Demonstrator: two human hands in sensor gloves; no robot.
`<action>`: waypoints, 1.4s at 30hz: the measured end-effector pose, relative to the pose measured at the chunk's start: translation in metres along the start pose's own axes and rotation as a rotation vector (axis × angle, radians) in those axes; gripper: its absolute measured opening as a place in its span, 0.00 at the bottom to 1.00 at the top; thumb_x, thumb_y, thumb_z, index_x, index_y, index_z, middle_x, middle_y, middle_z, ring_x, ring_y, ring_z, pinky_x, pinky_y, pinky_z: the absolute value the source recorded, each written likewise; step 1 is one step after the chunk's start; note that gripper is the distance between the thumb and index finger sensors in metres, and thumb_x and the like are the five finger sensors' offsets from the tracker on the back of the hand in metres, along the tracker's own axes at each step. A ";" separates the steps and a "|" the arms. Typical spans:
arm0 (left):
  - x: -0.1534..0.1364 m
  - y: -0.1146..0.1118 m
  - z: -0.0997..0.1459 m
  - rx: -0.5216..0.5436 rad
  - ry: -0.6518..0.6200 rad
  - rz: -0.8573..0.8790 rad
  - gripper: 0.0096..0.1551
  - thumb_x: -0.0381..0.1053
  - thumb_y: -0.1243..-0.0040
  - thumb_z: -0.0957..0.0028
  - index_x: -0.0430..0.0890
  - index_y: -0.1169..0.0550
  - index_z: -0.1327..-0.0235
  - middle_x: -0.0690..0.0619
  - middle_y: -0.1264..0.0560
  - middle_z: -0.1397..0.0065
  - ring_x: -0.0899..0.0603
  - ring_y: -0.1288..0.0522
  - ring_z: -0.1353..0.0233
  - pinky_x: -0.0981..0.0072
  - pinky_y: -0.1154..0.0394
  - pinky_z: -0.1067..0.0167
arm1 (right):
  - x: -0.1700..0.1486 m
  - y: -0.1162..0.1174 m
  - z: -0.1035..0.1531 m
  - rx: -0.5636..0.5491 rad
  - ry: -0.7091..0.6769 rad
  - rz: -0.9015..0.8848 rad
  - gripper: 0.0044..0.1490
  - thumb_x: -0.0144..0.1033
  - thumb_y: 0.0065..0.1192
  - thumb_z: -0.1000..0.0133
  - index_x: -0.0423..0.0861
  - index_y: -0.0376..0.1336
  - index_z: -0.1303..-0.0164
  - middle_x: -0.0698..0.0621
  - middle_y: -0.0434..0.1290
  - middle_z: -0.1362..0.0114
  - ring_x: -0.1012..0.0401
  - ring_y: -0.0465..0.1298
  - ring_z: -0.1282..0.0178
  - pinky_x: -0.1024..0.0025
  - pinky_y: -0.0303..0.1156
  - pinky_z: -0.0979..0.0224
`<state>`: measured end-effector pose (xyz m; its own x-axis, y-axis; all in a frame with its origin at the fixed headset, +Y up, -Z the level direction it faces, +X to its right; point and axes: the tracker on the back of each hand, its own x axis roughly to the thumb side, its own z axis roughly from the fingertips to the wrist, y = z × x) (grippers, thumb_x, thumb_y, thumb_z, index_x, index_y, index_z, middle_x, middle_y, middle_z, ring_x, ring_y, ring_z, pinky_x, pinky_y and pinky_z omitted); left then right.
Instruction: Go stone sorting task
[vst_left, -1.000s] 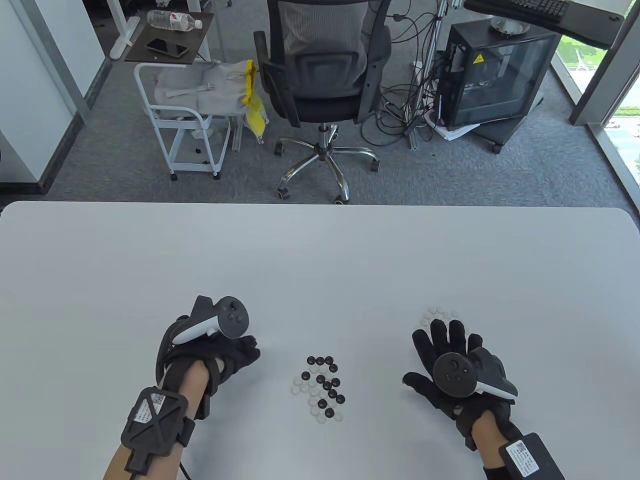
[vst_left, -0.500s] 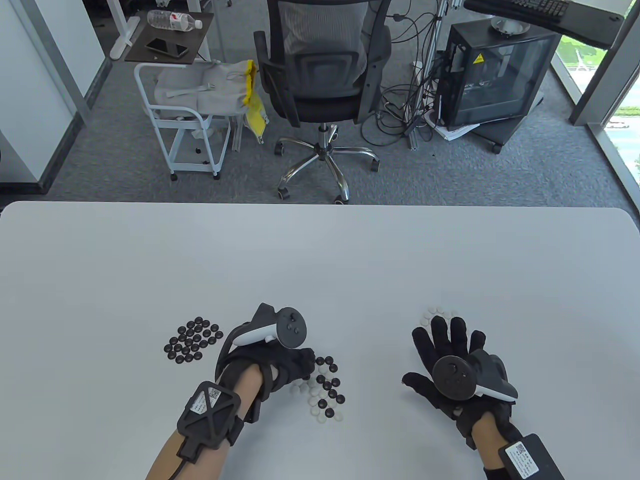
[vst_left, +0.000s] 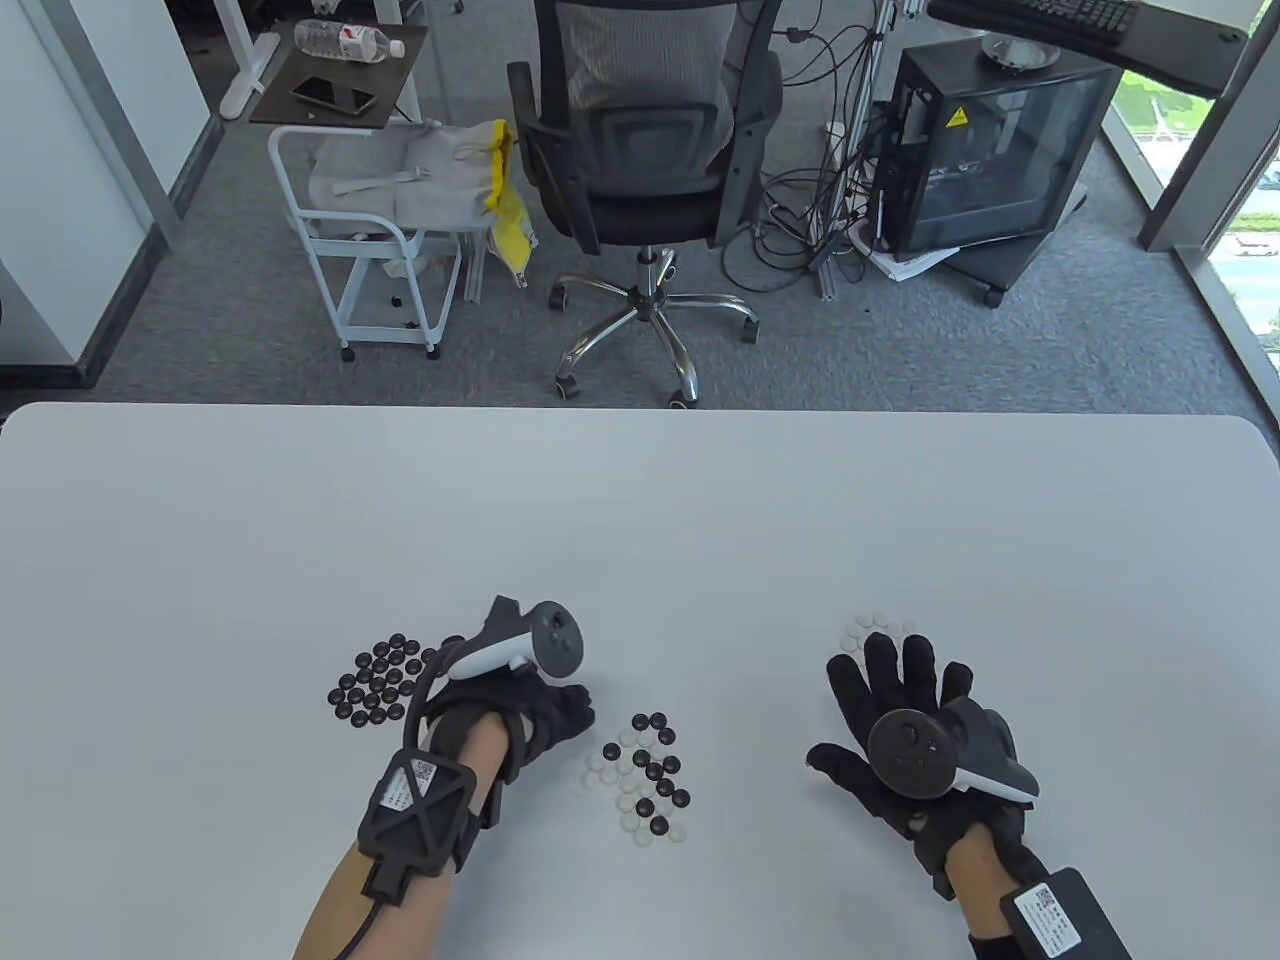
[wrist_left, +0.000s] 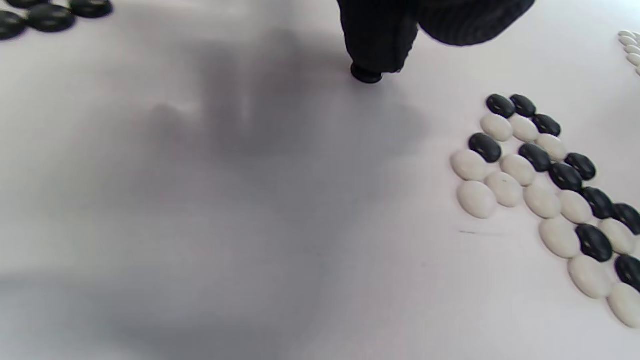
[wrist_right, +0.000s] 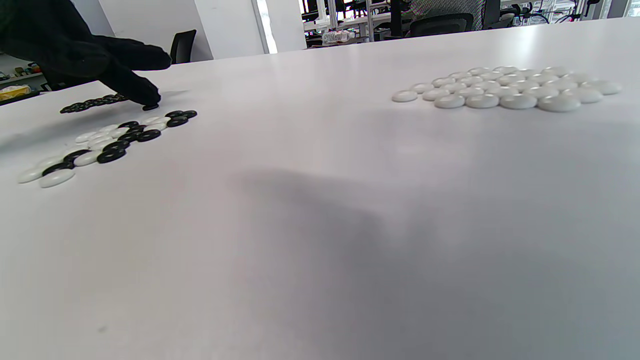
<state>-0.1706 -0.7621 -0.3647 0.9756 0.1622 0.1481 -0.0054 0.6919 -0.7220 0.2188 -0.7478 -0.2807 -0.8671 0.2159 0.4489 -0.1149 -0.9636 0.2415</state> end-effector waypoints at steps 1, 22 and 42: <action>-0.009 0.001 0.002 0.001 0.021 0.014 0.37 0.64 0.60 0.43 0.60 0.33 0.18 0.37 0.73 0.17 0.24 0.79 0.25 0.16 0.74 0.45 | 0.000 0.000 0.000 -0.002 0.000 -0.001 0.57 0.56 0.37 0.34 0.28 0.31 0.11 0.16 0.26 0.19 0.22 0.21 0.28 0.16 0.22 0.41; -0.105 0.000 0.035 0.023 0.266 0.134 0.37 0.64 0.59 0.44 0.59 0.31 0.19 0.40 0.76 0.19 0.26 0.82 0.28 0.19 0.79 0.48 | 0.000 0.002 -0.002 0.032 0.013 -0.009 0.57 0.56 0.37 0.34 0.28 0.31 0.11 0.16 0.26 0.19 0.22 0.22 0.29 0.16 0.22 0.40; 0.018 0.014 0.057 0.072 -0.089 -0.096 0.37 0.65 0.56 0.43 0.55 0.22 0.24 0.36 0.66 0.14 0.23 0.74 0.24 0.18 0.73 0.48 | -0.001 0.002 -0.002 0.042 0.016 -0.017 0.57 0.56 0.37 0.34 0.28 0.32 0.11 0.16 0.26 0.19 0.22 0.22 0.29 0.16 0.22 0.40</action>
<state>-0.1655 -0.7094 -0.3331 0.9490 0.1526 0.2760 0.0682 0.7551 -0.6520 0.2186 -0.7505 -0.2829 -0.8730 0.2291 0.4307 -0.1091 -0.9522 0.2853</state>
